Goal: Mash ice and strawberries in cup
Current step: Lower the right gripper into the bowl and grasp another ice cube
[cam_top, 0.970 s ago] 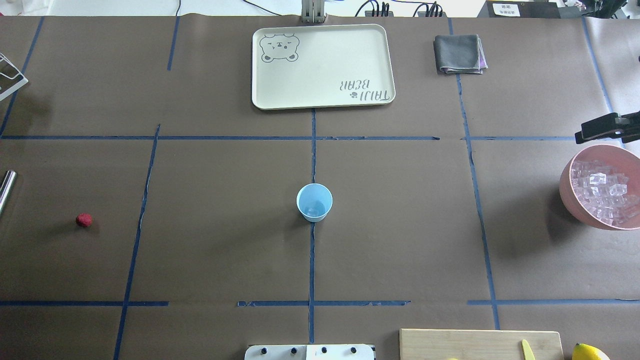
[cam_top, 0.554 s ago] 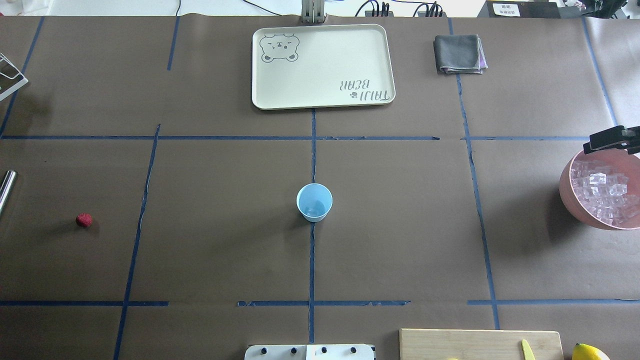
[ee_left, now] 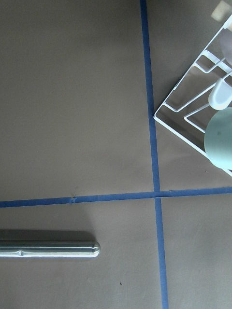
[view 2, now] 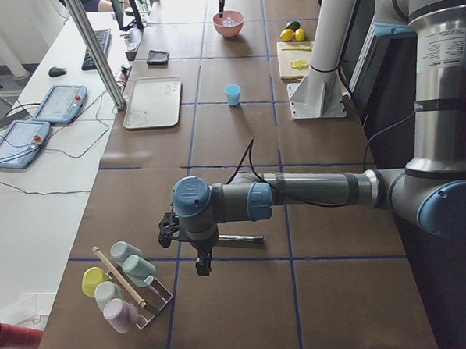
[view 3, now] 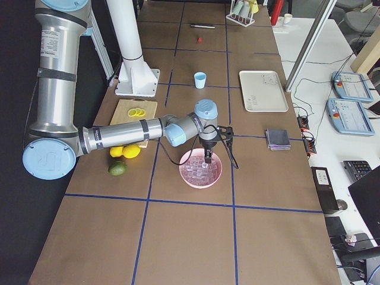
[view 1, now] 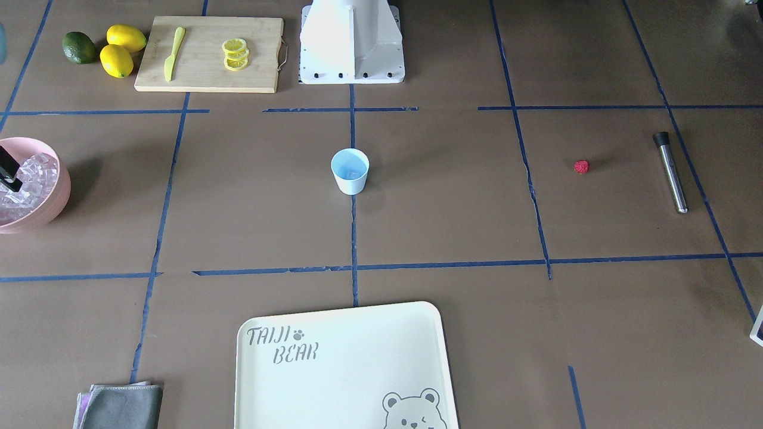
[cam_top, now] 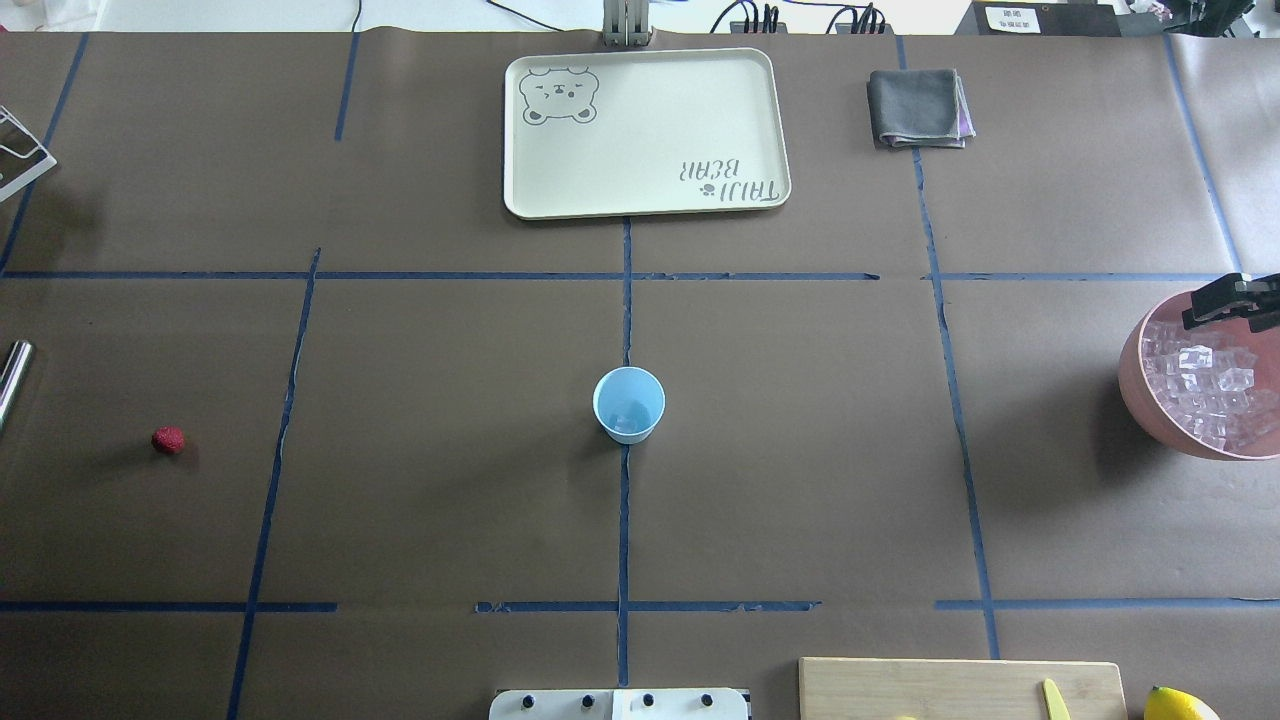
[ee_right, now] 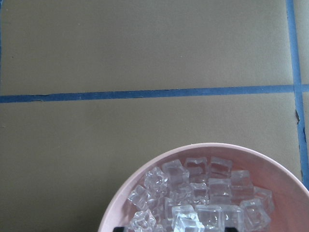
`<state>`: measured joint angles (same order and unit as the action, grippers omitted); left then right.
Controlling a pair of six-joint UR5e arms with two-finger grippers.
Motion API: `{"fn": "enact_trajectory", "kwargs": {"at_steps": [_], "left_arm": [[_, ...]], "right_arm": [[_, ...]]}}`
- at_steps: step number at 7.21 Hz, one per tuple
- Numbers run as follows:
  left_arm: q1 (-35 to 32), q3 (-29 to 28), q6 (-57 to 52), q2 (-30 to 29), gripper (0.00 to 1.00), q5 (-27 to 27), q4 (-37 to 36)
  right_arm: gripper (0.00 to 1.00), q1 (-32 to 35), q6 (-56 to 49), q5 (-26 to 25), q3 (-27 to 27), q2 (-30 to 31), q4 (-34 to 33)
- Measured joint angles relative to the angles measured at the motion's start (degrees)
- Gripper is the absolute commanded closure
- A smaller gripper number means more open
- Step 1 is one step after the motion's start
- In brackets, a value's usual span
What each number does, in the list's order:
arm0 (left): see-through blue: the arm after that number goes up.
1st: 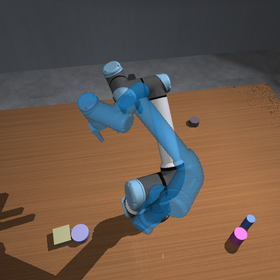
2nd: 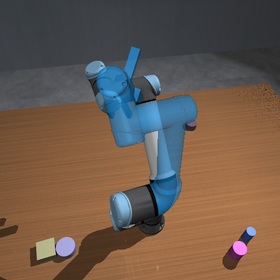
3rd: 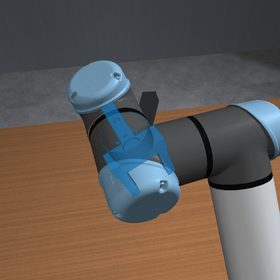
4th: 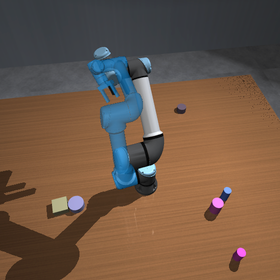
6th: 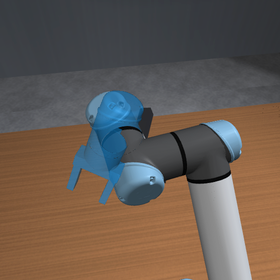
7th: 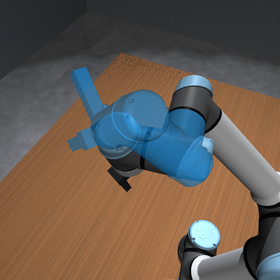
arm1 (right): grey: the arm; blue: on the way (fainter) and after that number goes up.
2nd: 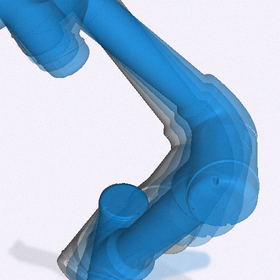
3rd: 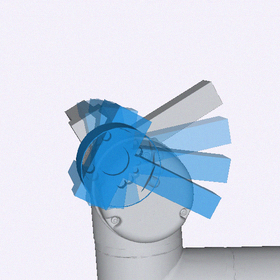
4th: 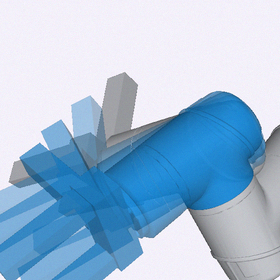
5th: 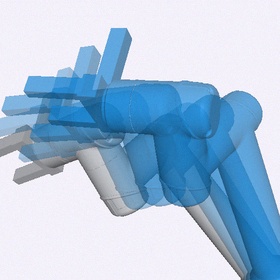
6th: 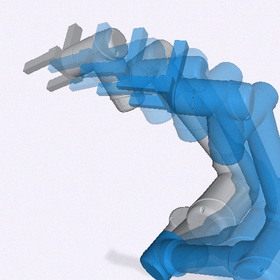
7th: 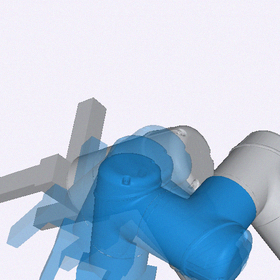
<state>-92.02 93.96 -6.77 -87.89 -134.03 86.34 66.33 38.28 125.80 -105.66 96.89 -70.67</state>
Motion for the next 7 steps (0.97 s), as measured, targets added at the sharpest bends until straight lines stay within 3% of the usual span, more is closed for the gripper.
{"fn": "enact_trajectory", "kwargs": {"at_steps": [7], "left_arm": [[0.0, 0.0, 0.0, 0.1, 0.00, 0.0, 0.4]], "right_arm": [[0.42, -2.6, -1.0, -0.3, 3.0, -0.6, -0.1]]}}
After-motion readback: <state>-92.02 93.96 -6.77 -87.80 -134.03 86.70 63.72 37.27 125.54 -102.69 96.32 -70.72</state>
